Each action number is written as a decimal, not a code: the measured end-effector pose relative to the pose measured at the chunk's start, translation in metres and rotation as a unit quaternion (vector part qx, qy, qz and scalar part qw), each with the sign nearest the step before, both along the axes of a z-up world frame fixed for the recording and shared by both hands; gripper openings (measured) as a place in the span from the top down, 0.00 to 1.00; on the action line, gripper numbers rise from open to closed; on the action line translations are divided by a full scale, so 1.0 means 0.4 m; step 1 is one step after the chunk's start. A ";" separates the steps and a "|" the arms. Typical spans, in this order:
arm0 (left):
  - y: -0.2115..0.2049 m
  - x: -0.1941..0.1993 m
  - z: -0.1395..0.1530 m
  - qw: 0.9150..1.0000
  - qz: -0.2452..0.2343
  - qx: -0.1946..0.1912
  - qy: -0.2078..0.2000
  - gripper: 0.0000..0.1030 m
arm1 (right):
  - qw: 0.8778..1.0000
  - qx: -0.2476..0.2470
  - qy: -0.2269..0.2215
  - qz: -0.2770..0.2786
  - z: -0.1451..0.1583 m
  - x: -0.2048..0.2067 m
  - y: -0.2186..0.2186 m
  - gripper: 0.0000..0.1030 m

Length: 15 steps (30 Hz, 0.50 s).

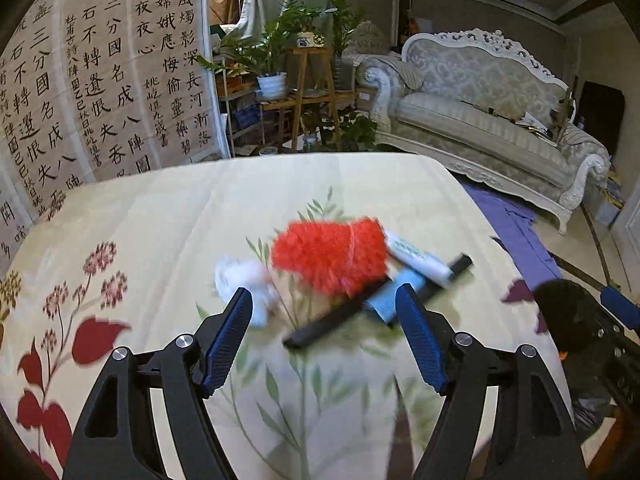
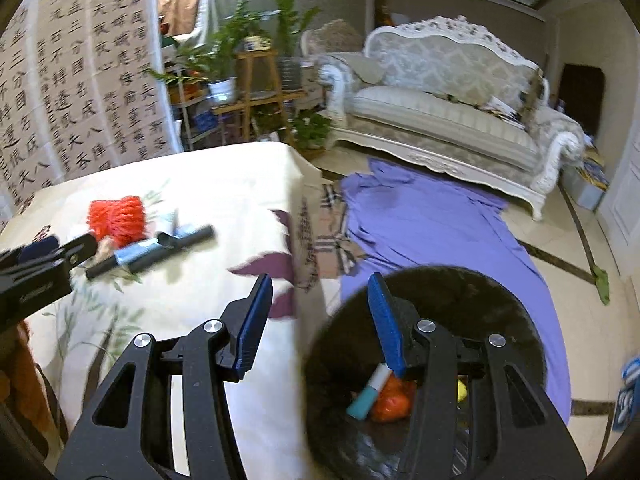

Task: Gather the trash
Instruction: 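Move both tools back to the red net bag and white tube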

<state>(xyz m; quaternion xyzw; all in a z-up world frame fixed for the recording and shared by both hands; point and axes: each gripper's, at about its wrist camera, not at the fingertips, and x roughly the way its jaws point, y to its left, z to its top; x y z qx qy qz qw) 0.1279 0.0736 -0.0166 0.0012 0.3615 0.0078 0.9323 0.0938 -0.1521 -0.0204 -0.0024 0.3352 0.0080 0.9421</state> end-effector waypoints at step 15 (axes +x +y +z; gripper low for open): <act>0.005 0.094 -0.035 0.999 -0.032 -0.001 0.009 0.36 | 0.999 -0.005 0.000 0.049 0.022 0.134 0.106 0.52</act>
